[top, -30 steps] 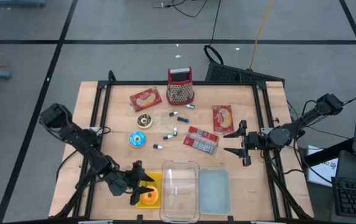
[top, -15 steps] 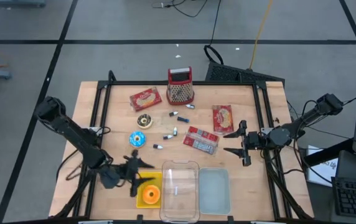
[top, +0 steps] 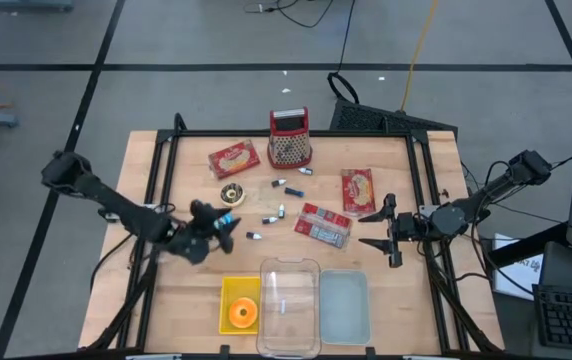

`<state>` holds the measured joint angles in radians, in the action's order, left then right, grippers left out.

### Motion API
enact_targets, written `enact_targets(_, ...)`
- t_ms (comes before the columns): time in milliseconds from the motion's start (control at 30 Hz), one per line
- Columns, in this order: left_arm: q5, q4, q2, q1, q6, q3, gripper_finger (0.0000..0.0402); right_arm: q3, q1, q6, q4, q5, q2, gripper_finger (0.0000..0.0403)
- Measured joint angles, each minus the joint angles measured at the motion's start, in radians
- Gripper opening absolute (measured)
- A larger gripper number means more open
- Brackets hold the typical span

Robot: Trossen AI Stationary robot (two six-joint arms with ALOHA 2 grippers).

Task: Pick & Place Food Item
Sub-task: Put the blue donut into the yellow bin

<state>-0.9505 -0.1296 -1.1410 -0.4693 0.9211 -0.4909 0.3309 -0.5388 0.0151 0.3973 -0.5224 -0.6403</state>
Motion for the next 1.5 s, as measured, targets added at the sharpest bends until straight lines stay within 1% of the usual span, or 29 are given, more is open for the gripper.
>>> enact_targets(133,0.15,-0.095,0.032,0.156,0.096,0.002,0.0209,0.0,0.0,-0.003,-0.001,0.0,0.0,0.0226)
enact_targets(200,0.25,-0.137,0.04,0.236,0.154,0.002,0.0209,0.0,0.0,-0.004,-0.008,0.0,0.0,0.0226)
enact_targets(267,0.371,-0.201,0.044,0.308,0.203,0.002,0.0209,0.0,0.0,-0.004,-0.013,0.0,0.0,0.0226)
enact_targets(333,0.509,-0.261,0.044,0.366,0.23,0.002,0.0209,0.0,0.0,-0.002,-0.022,0.0,0.0,0.0226)
enact_targets(400,0.62,-0.333,0.044,0.411,0.255,0.002,0.0209,0.0,0.0,-0.001,-0.029,0.0,0.0,0.0226)
enact_targets(467,0.674,-0.397,0.044,0.437,0.289,0.002,0.0209,0.0,0.0,-0.001,-0.031,0.0,0.0,0.0226)
enact_targets(600,0.701,-0.483,0.043,0.436,0.355,0.002,0.0209,0.0,0.0,-0.001,-0.031,0.0,0.0,0.0226)
enact_targets(800,0.707,-0.5,0.043,0.387,0.37,0.002,0.0209,0.0,0.0,-0.001,-0.029,0.0,0.0,0.0226)
enact_targets(1033,0.694,-0.496,-0.042,0.341,0.418,0.002,0.0209,0.0,0.0,0.0,-0.03,0.0,0.0,0.0226)
enact_targets(1200,0.684,-0.492,-0.119,0.339,0.421,0.001,0.0209,0.0,0.0,0.0,-0.031,0.0,0.0,0.0226)
enact_targets(1400,0.673,-0.459,-0.134,0.338,0.408,-0.001,0.0208,0.0,0.0,0.0,-0.031,0.0,0.0,0.0226)
enact_targets(1500,0.674,-0.445,-0.134,0.339,0.397,0.0,0.0193,0.0,0.0,0.0,-0.03,0.0,0.0,0.0226)
